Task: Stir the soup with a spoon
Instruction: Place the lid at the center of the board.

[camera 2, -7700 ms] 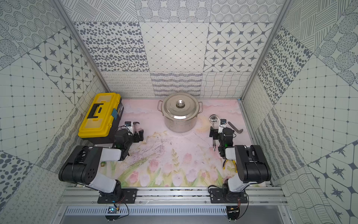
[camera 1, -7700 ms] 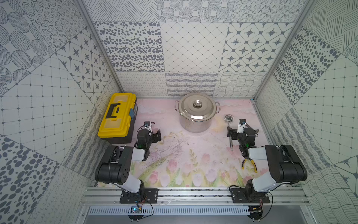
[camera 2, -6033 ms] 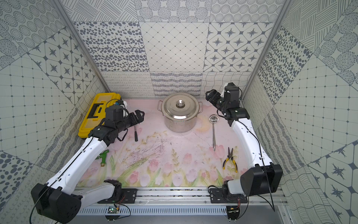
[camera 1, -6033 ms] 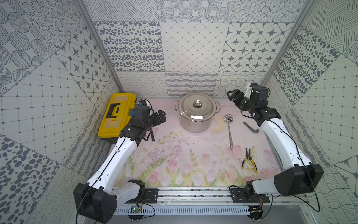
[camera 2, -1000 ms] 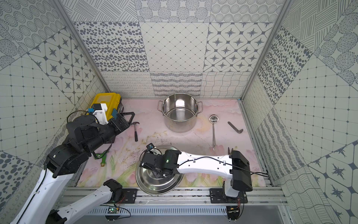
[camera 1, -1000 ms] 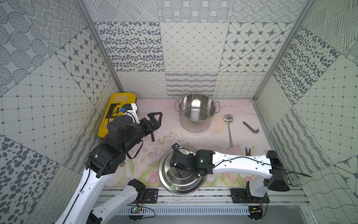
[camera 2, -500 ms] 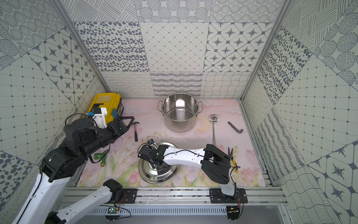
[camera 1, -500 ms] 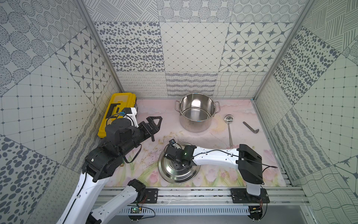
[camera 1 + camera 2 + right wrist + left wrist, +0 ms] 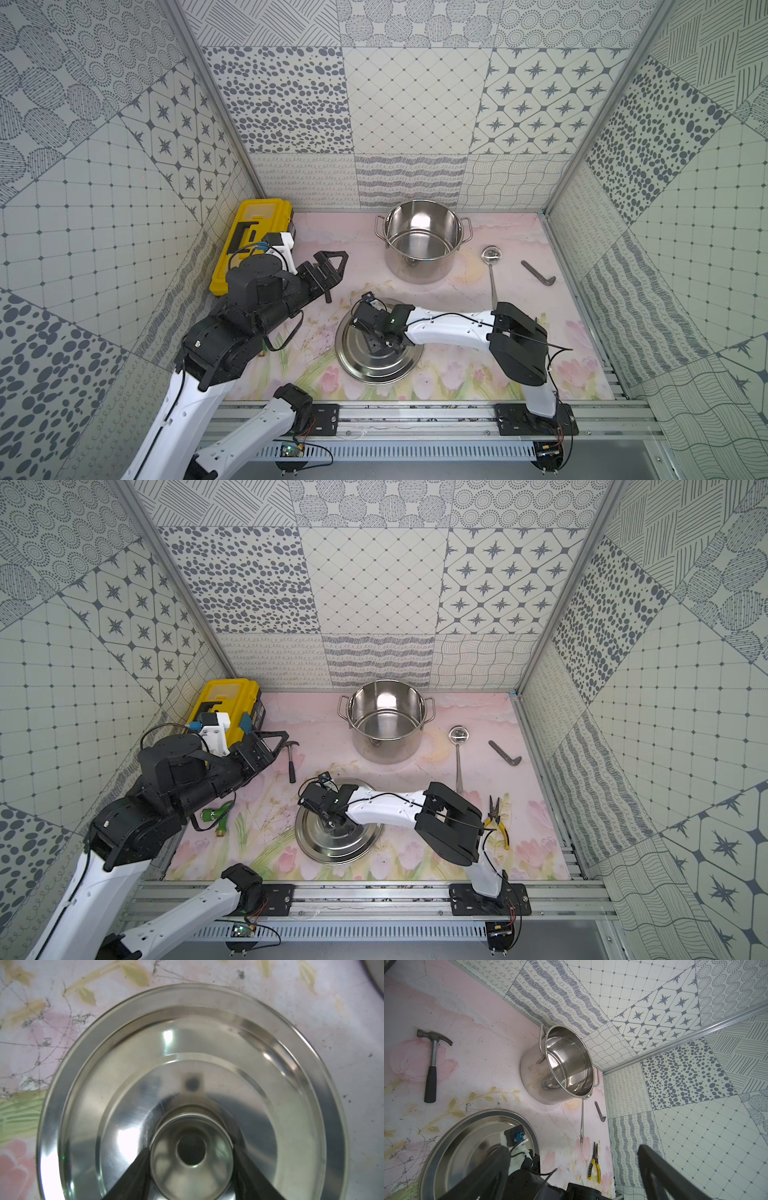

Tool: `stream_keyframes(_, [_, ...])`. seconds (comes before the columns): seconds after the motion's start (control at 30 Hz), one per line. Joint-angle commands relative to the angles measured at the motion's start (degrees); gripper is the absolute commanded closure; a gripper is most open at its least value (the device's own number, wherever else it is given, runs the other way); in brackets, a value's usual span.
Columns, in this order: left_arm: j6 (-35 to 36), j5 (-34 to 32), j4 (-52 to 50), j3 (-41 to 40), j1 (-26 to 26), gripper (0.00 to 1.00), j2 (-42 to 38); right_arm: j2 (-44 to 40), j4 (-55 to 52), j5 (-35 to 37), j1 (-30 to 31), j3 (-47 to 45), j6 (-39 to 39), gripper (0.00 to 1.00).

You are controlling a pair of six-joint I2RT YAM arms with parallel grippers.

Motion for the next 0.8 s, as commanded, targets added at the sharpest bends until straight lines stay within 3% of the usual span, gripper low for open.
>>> stream_keyframes(0.0, [-0.30, 0.91, -0.03, -0.05, -0.16, 0.01, -0.39, 1.13, 3.17, -0.52, -0.66, 1.40, -0.07, 0.68])
stream_keyframes(0.3, [-0.15, 0.47, 0.09, -0.38, 0.01, 0.01, -0.71, 2.60, 3.17, -2.30, -0.64, 0.21, 0.29, 0.60])
stream_keyframes(0.4, [-0.06, 0.52, 0.20, -0.37, -0.12, 0.01, -0.57, 2.45, 3.17, -2.73, -0.63, -0.45, 0.02, 0.49])
stream_keyframes(0.5, [-0.04, 0.42, 0.56, -0.80, -0.12, 0.01, -0.58, 1.62, 3.17, -2.80, -0.64, -0.97, -0.28, 0.23])
stream_keyframes(0.57, [-0.26, 0.46, 0.76, -1.13, -0.12, 0.01, -0.46, 0.57, 3.18, -2.62, -0.62, -1.48, -0.36, 0.11])
stream_keyframes(0.67, [-0.20, 0.69, 1.12, -1.32, -0.04, 0.01, -0.01, -1.60, 3.17, -1.97, -0.64, -2.27, -0.41, 0.04])
stream_keyframes(0.77, [0.06, 0.47, 1.82, -1.66, -0.16, 0.01, 0.21, -4.48, 3.17, -1.96, -0.43, -3.09, -1.07, 0.03])
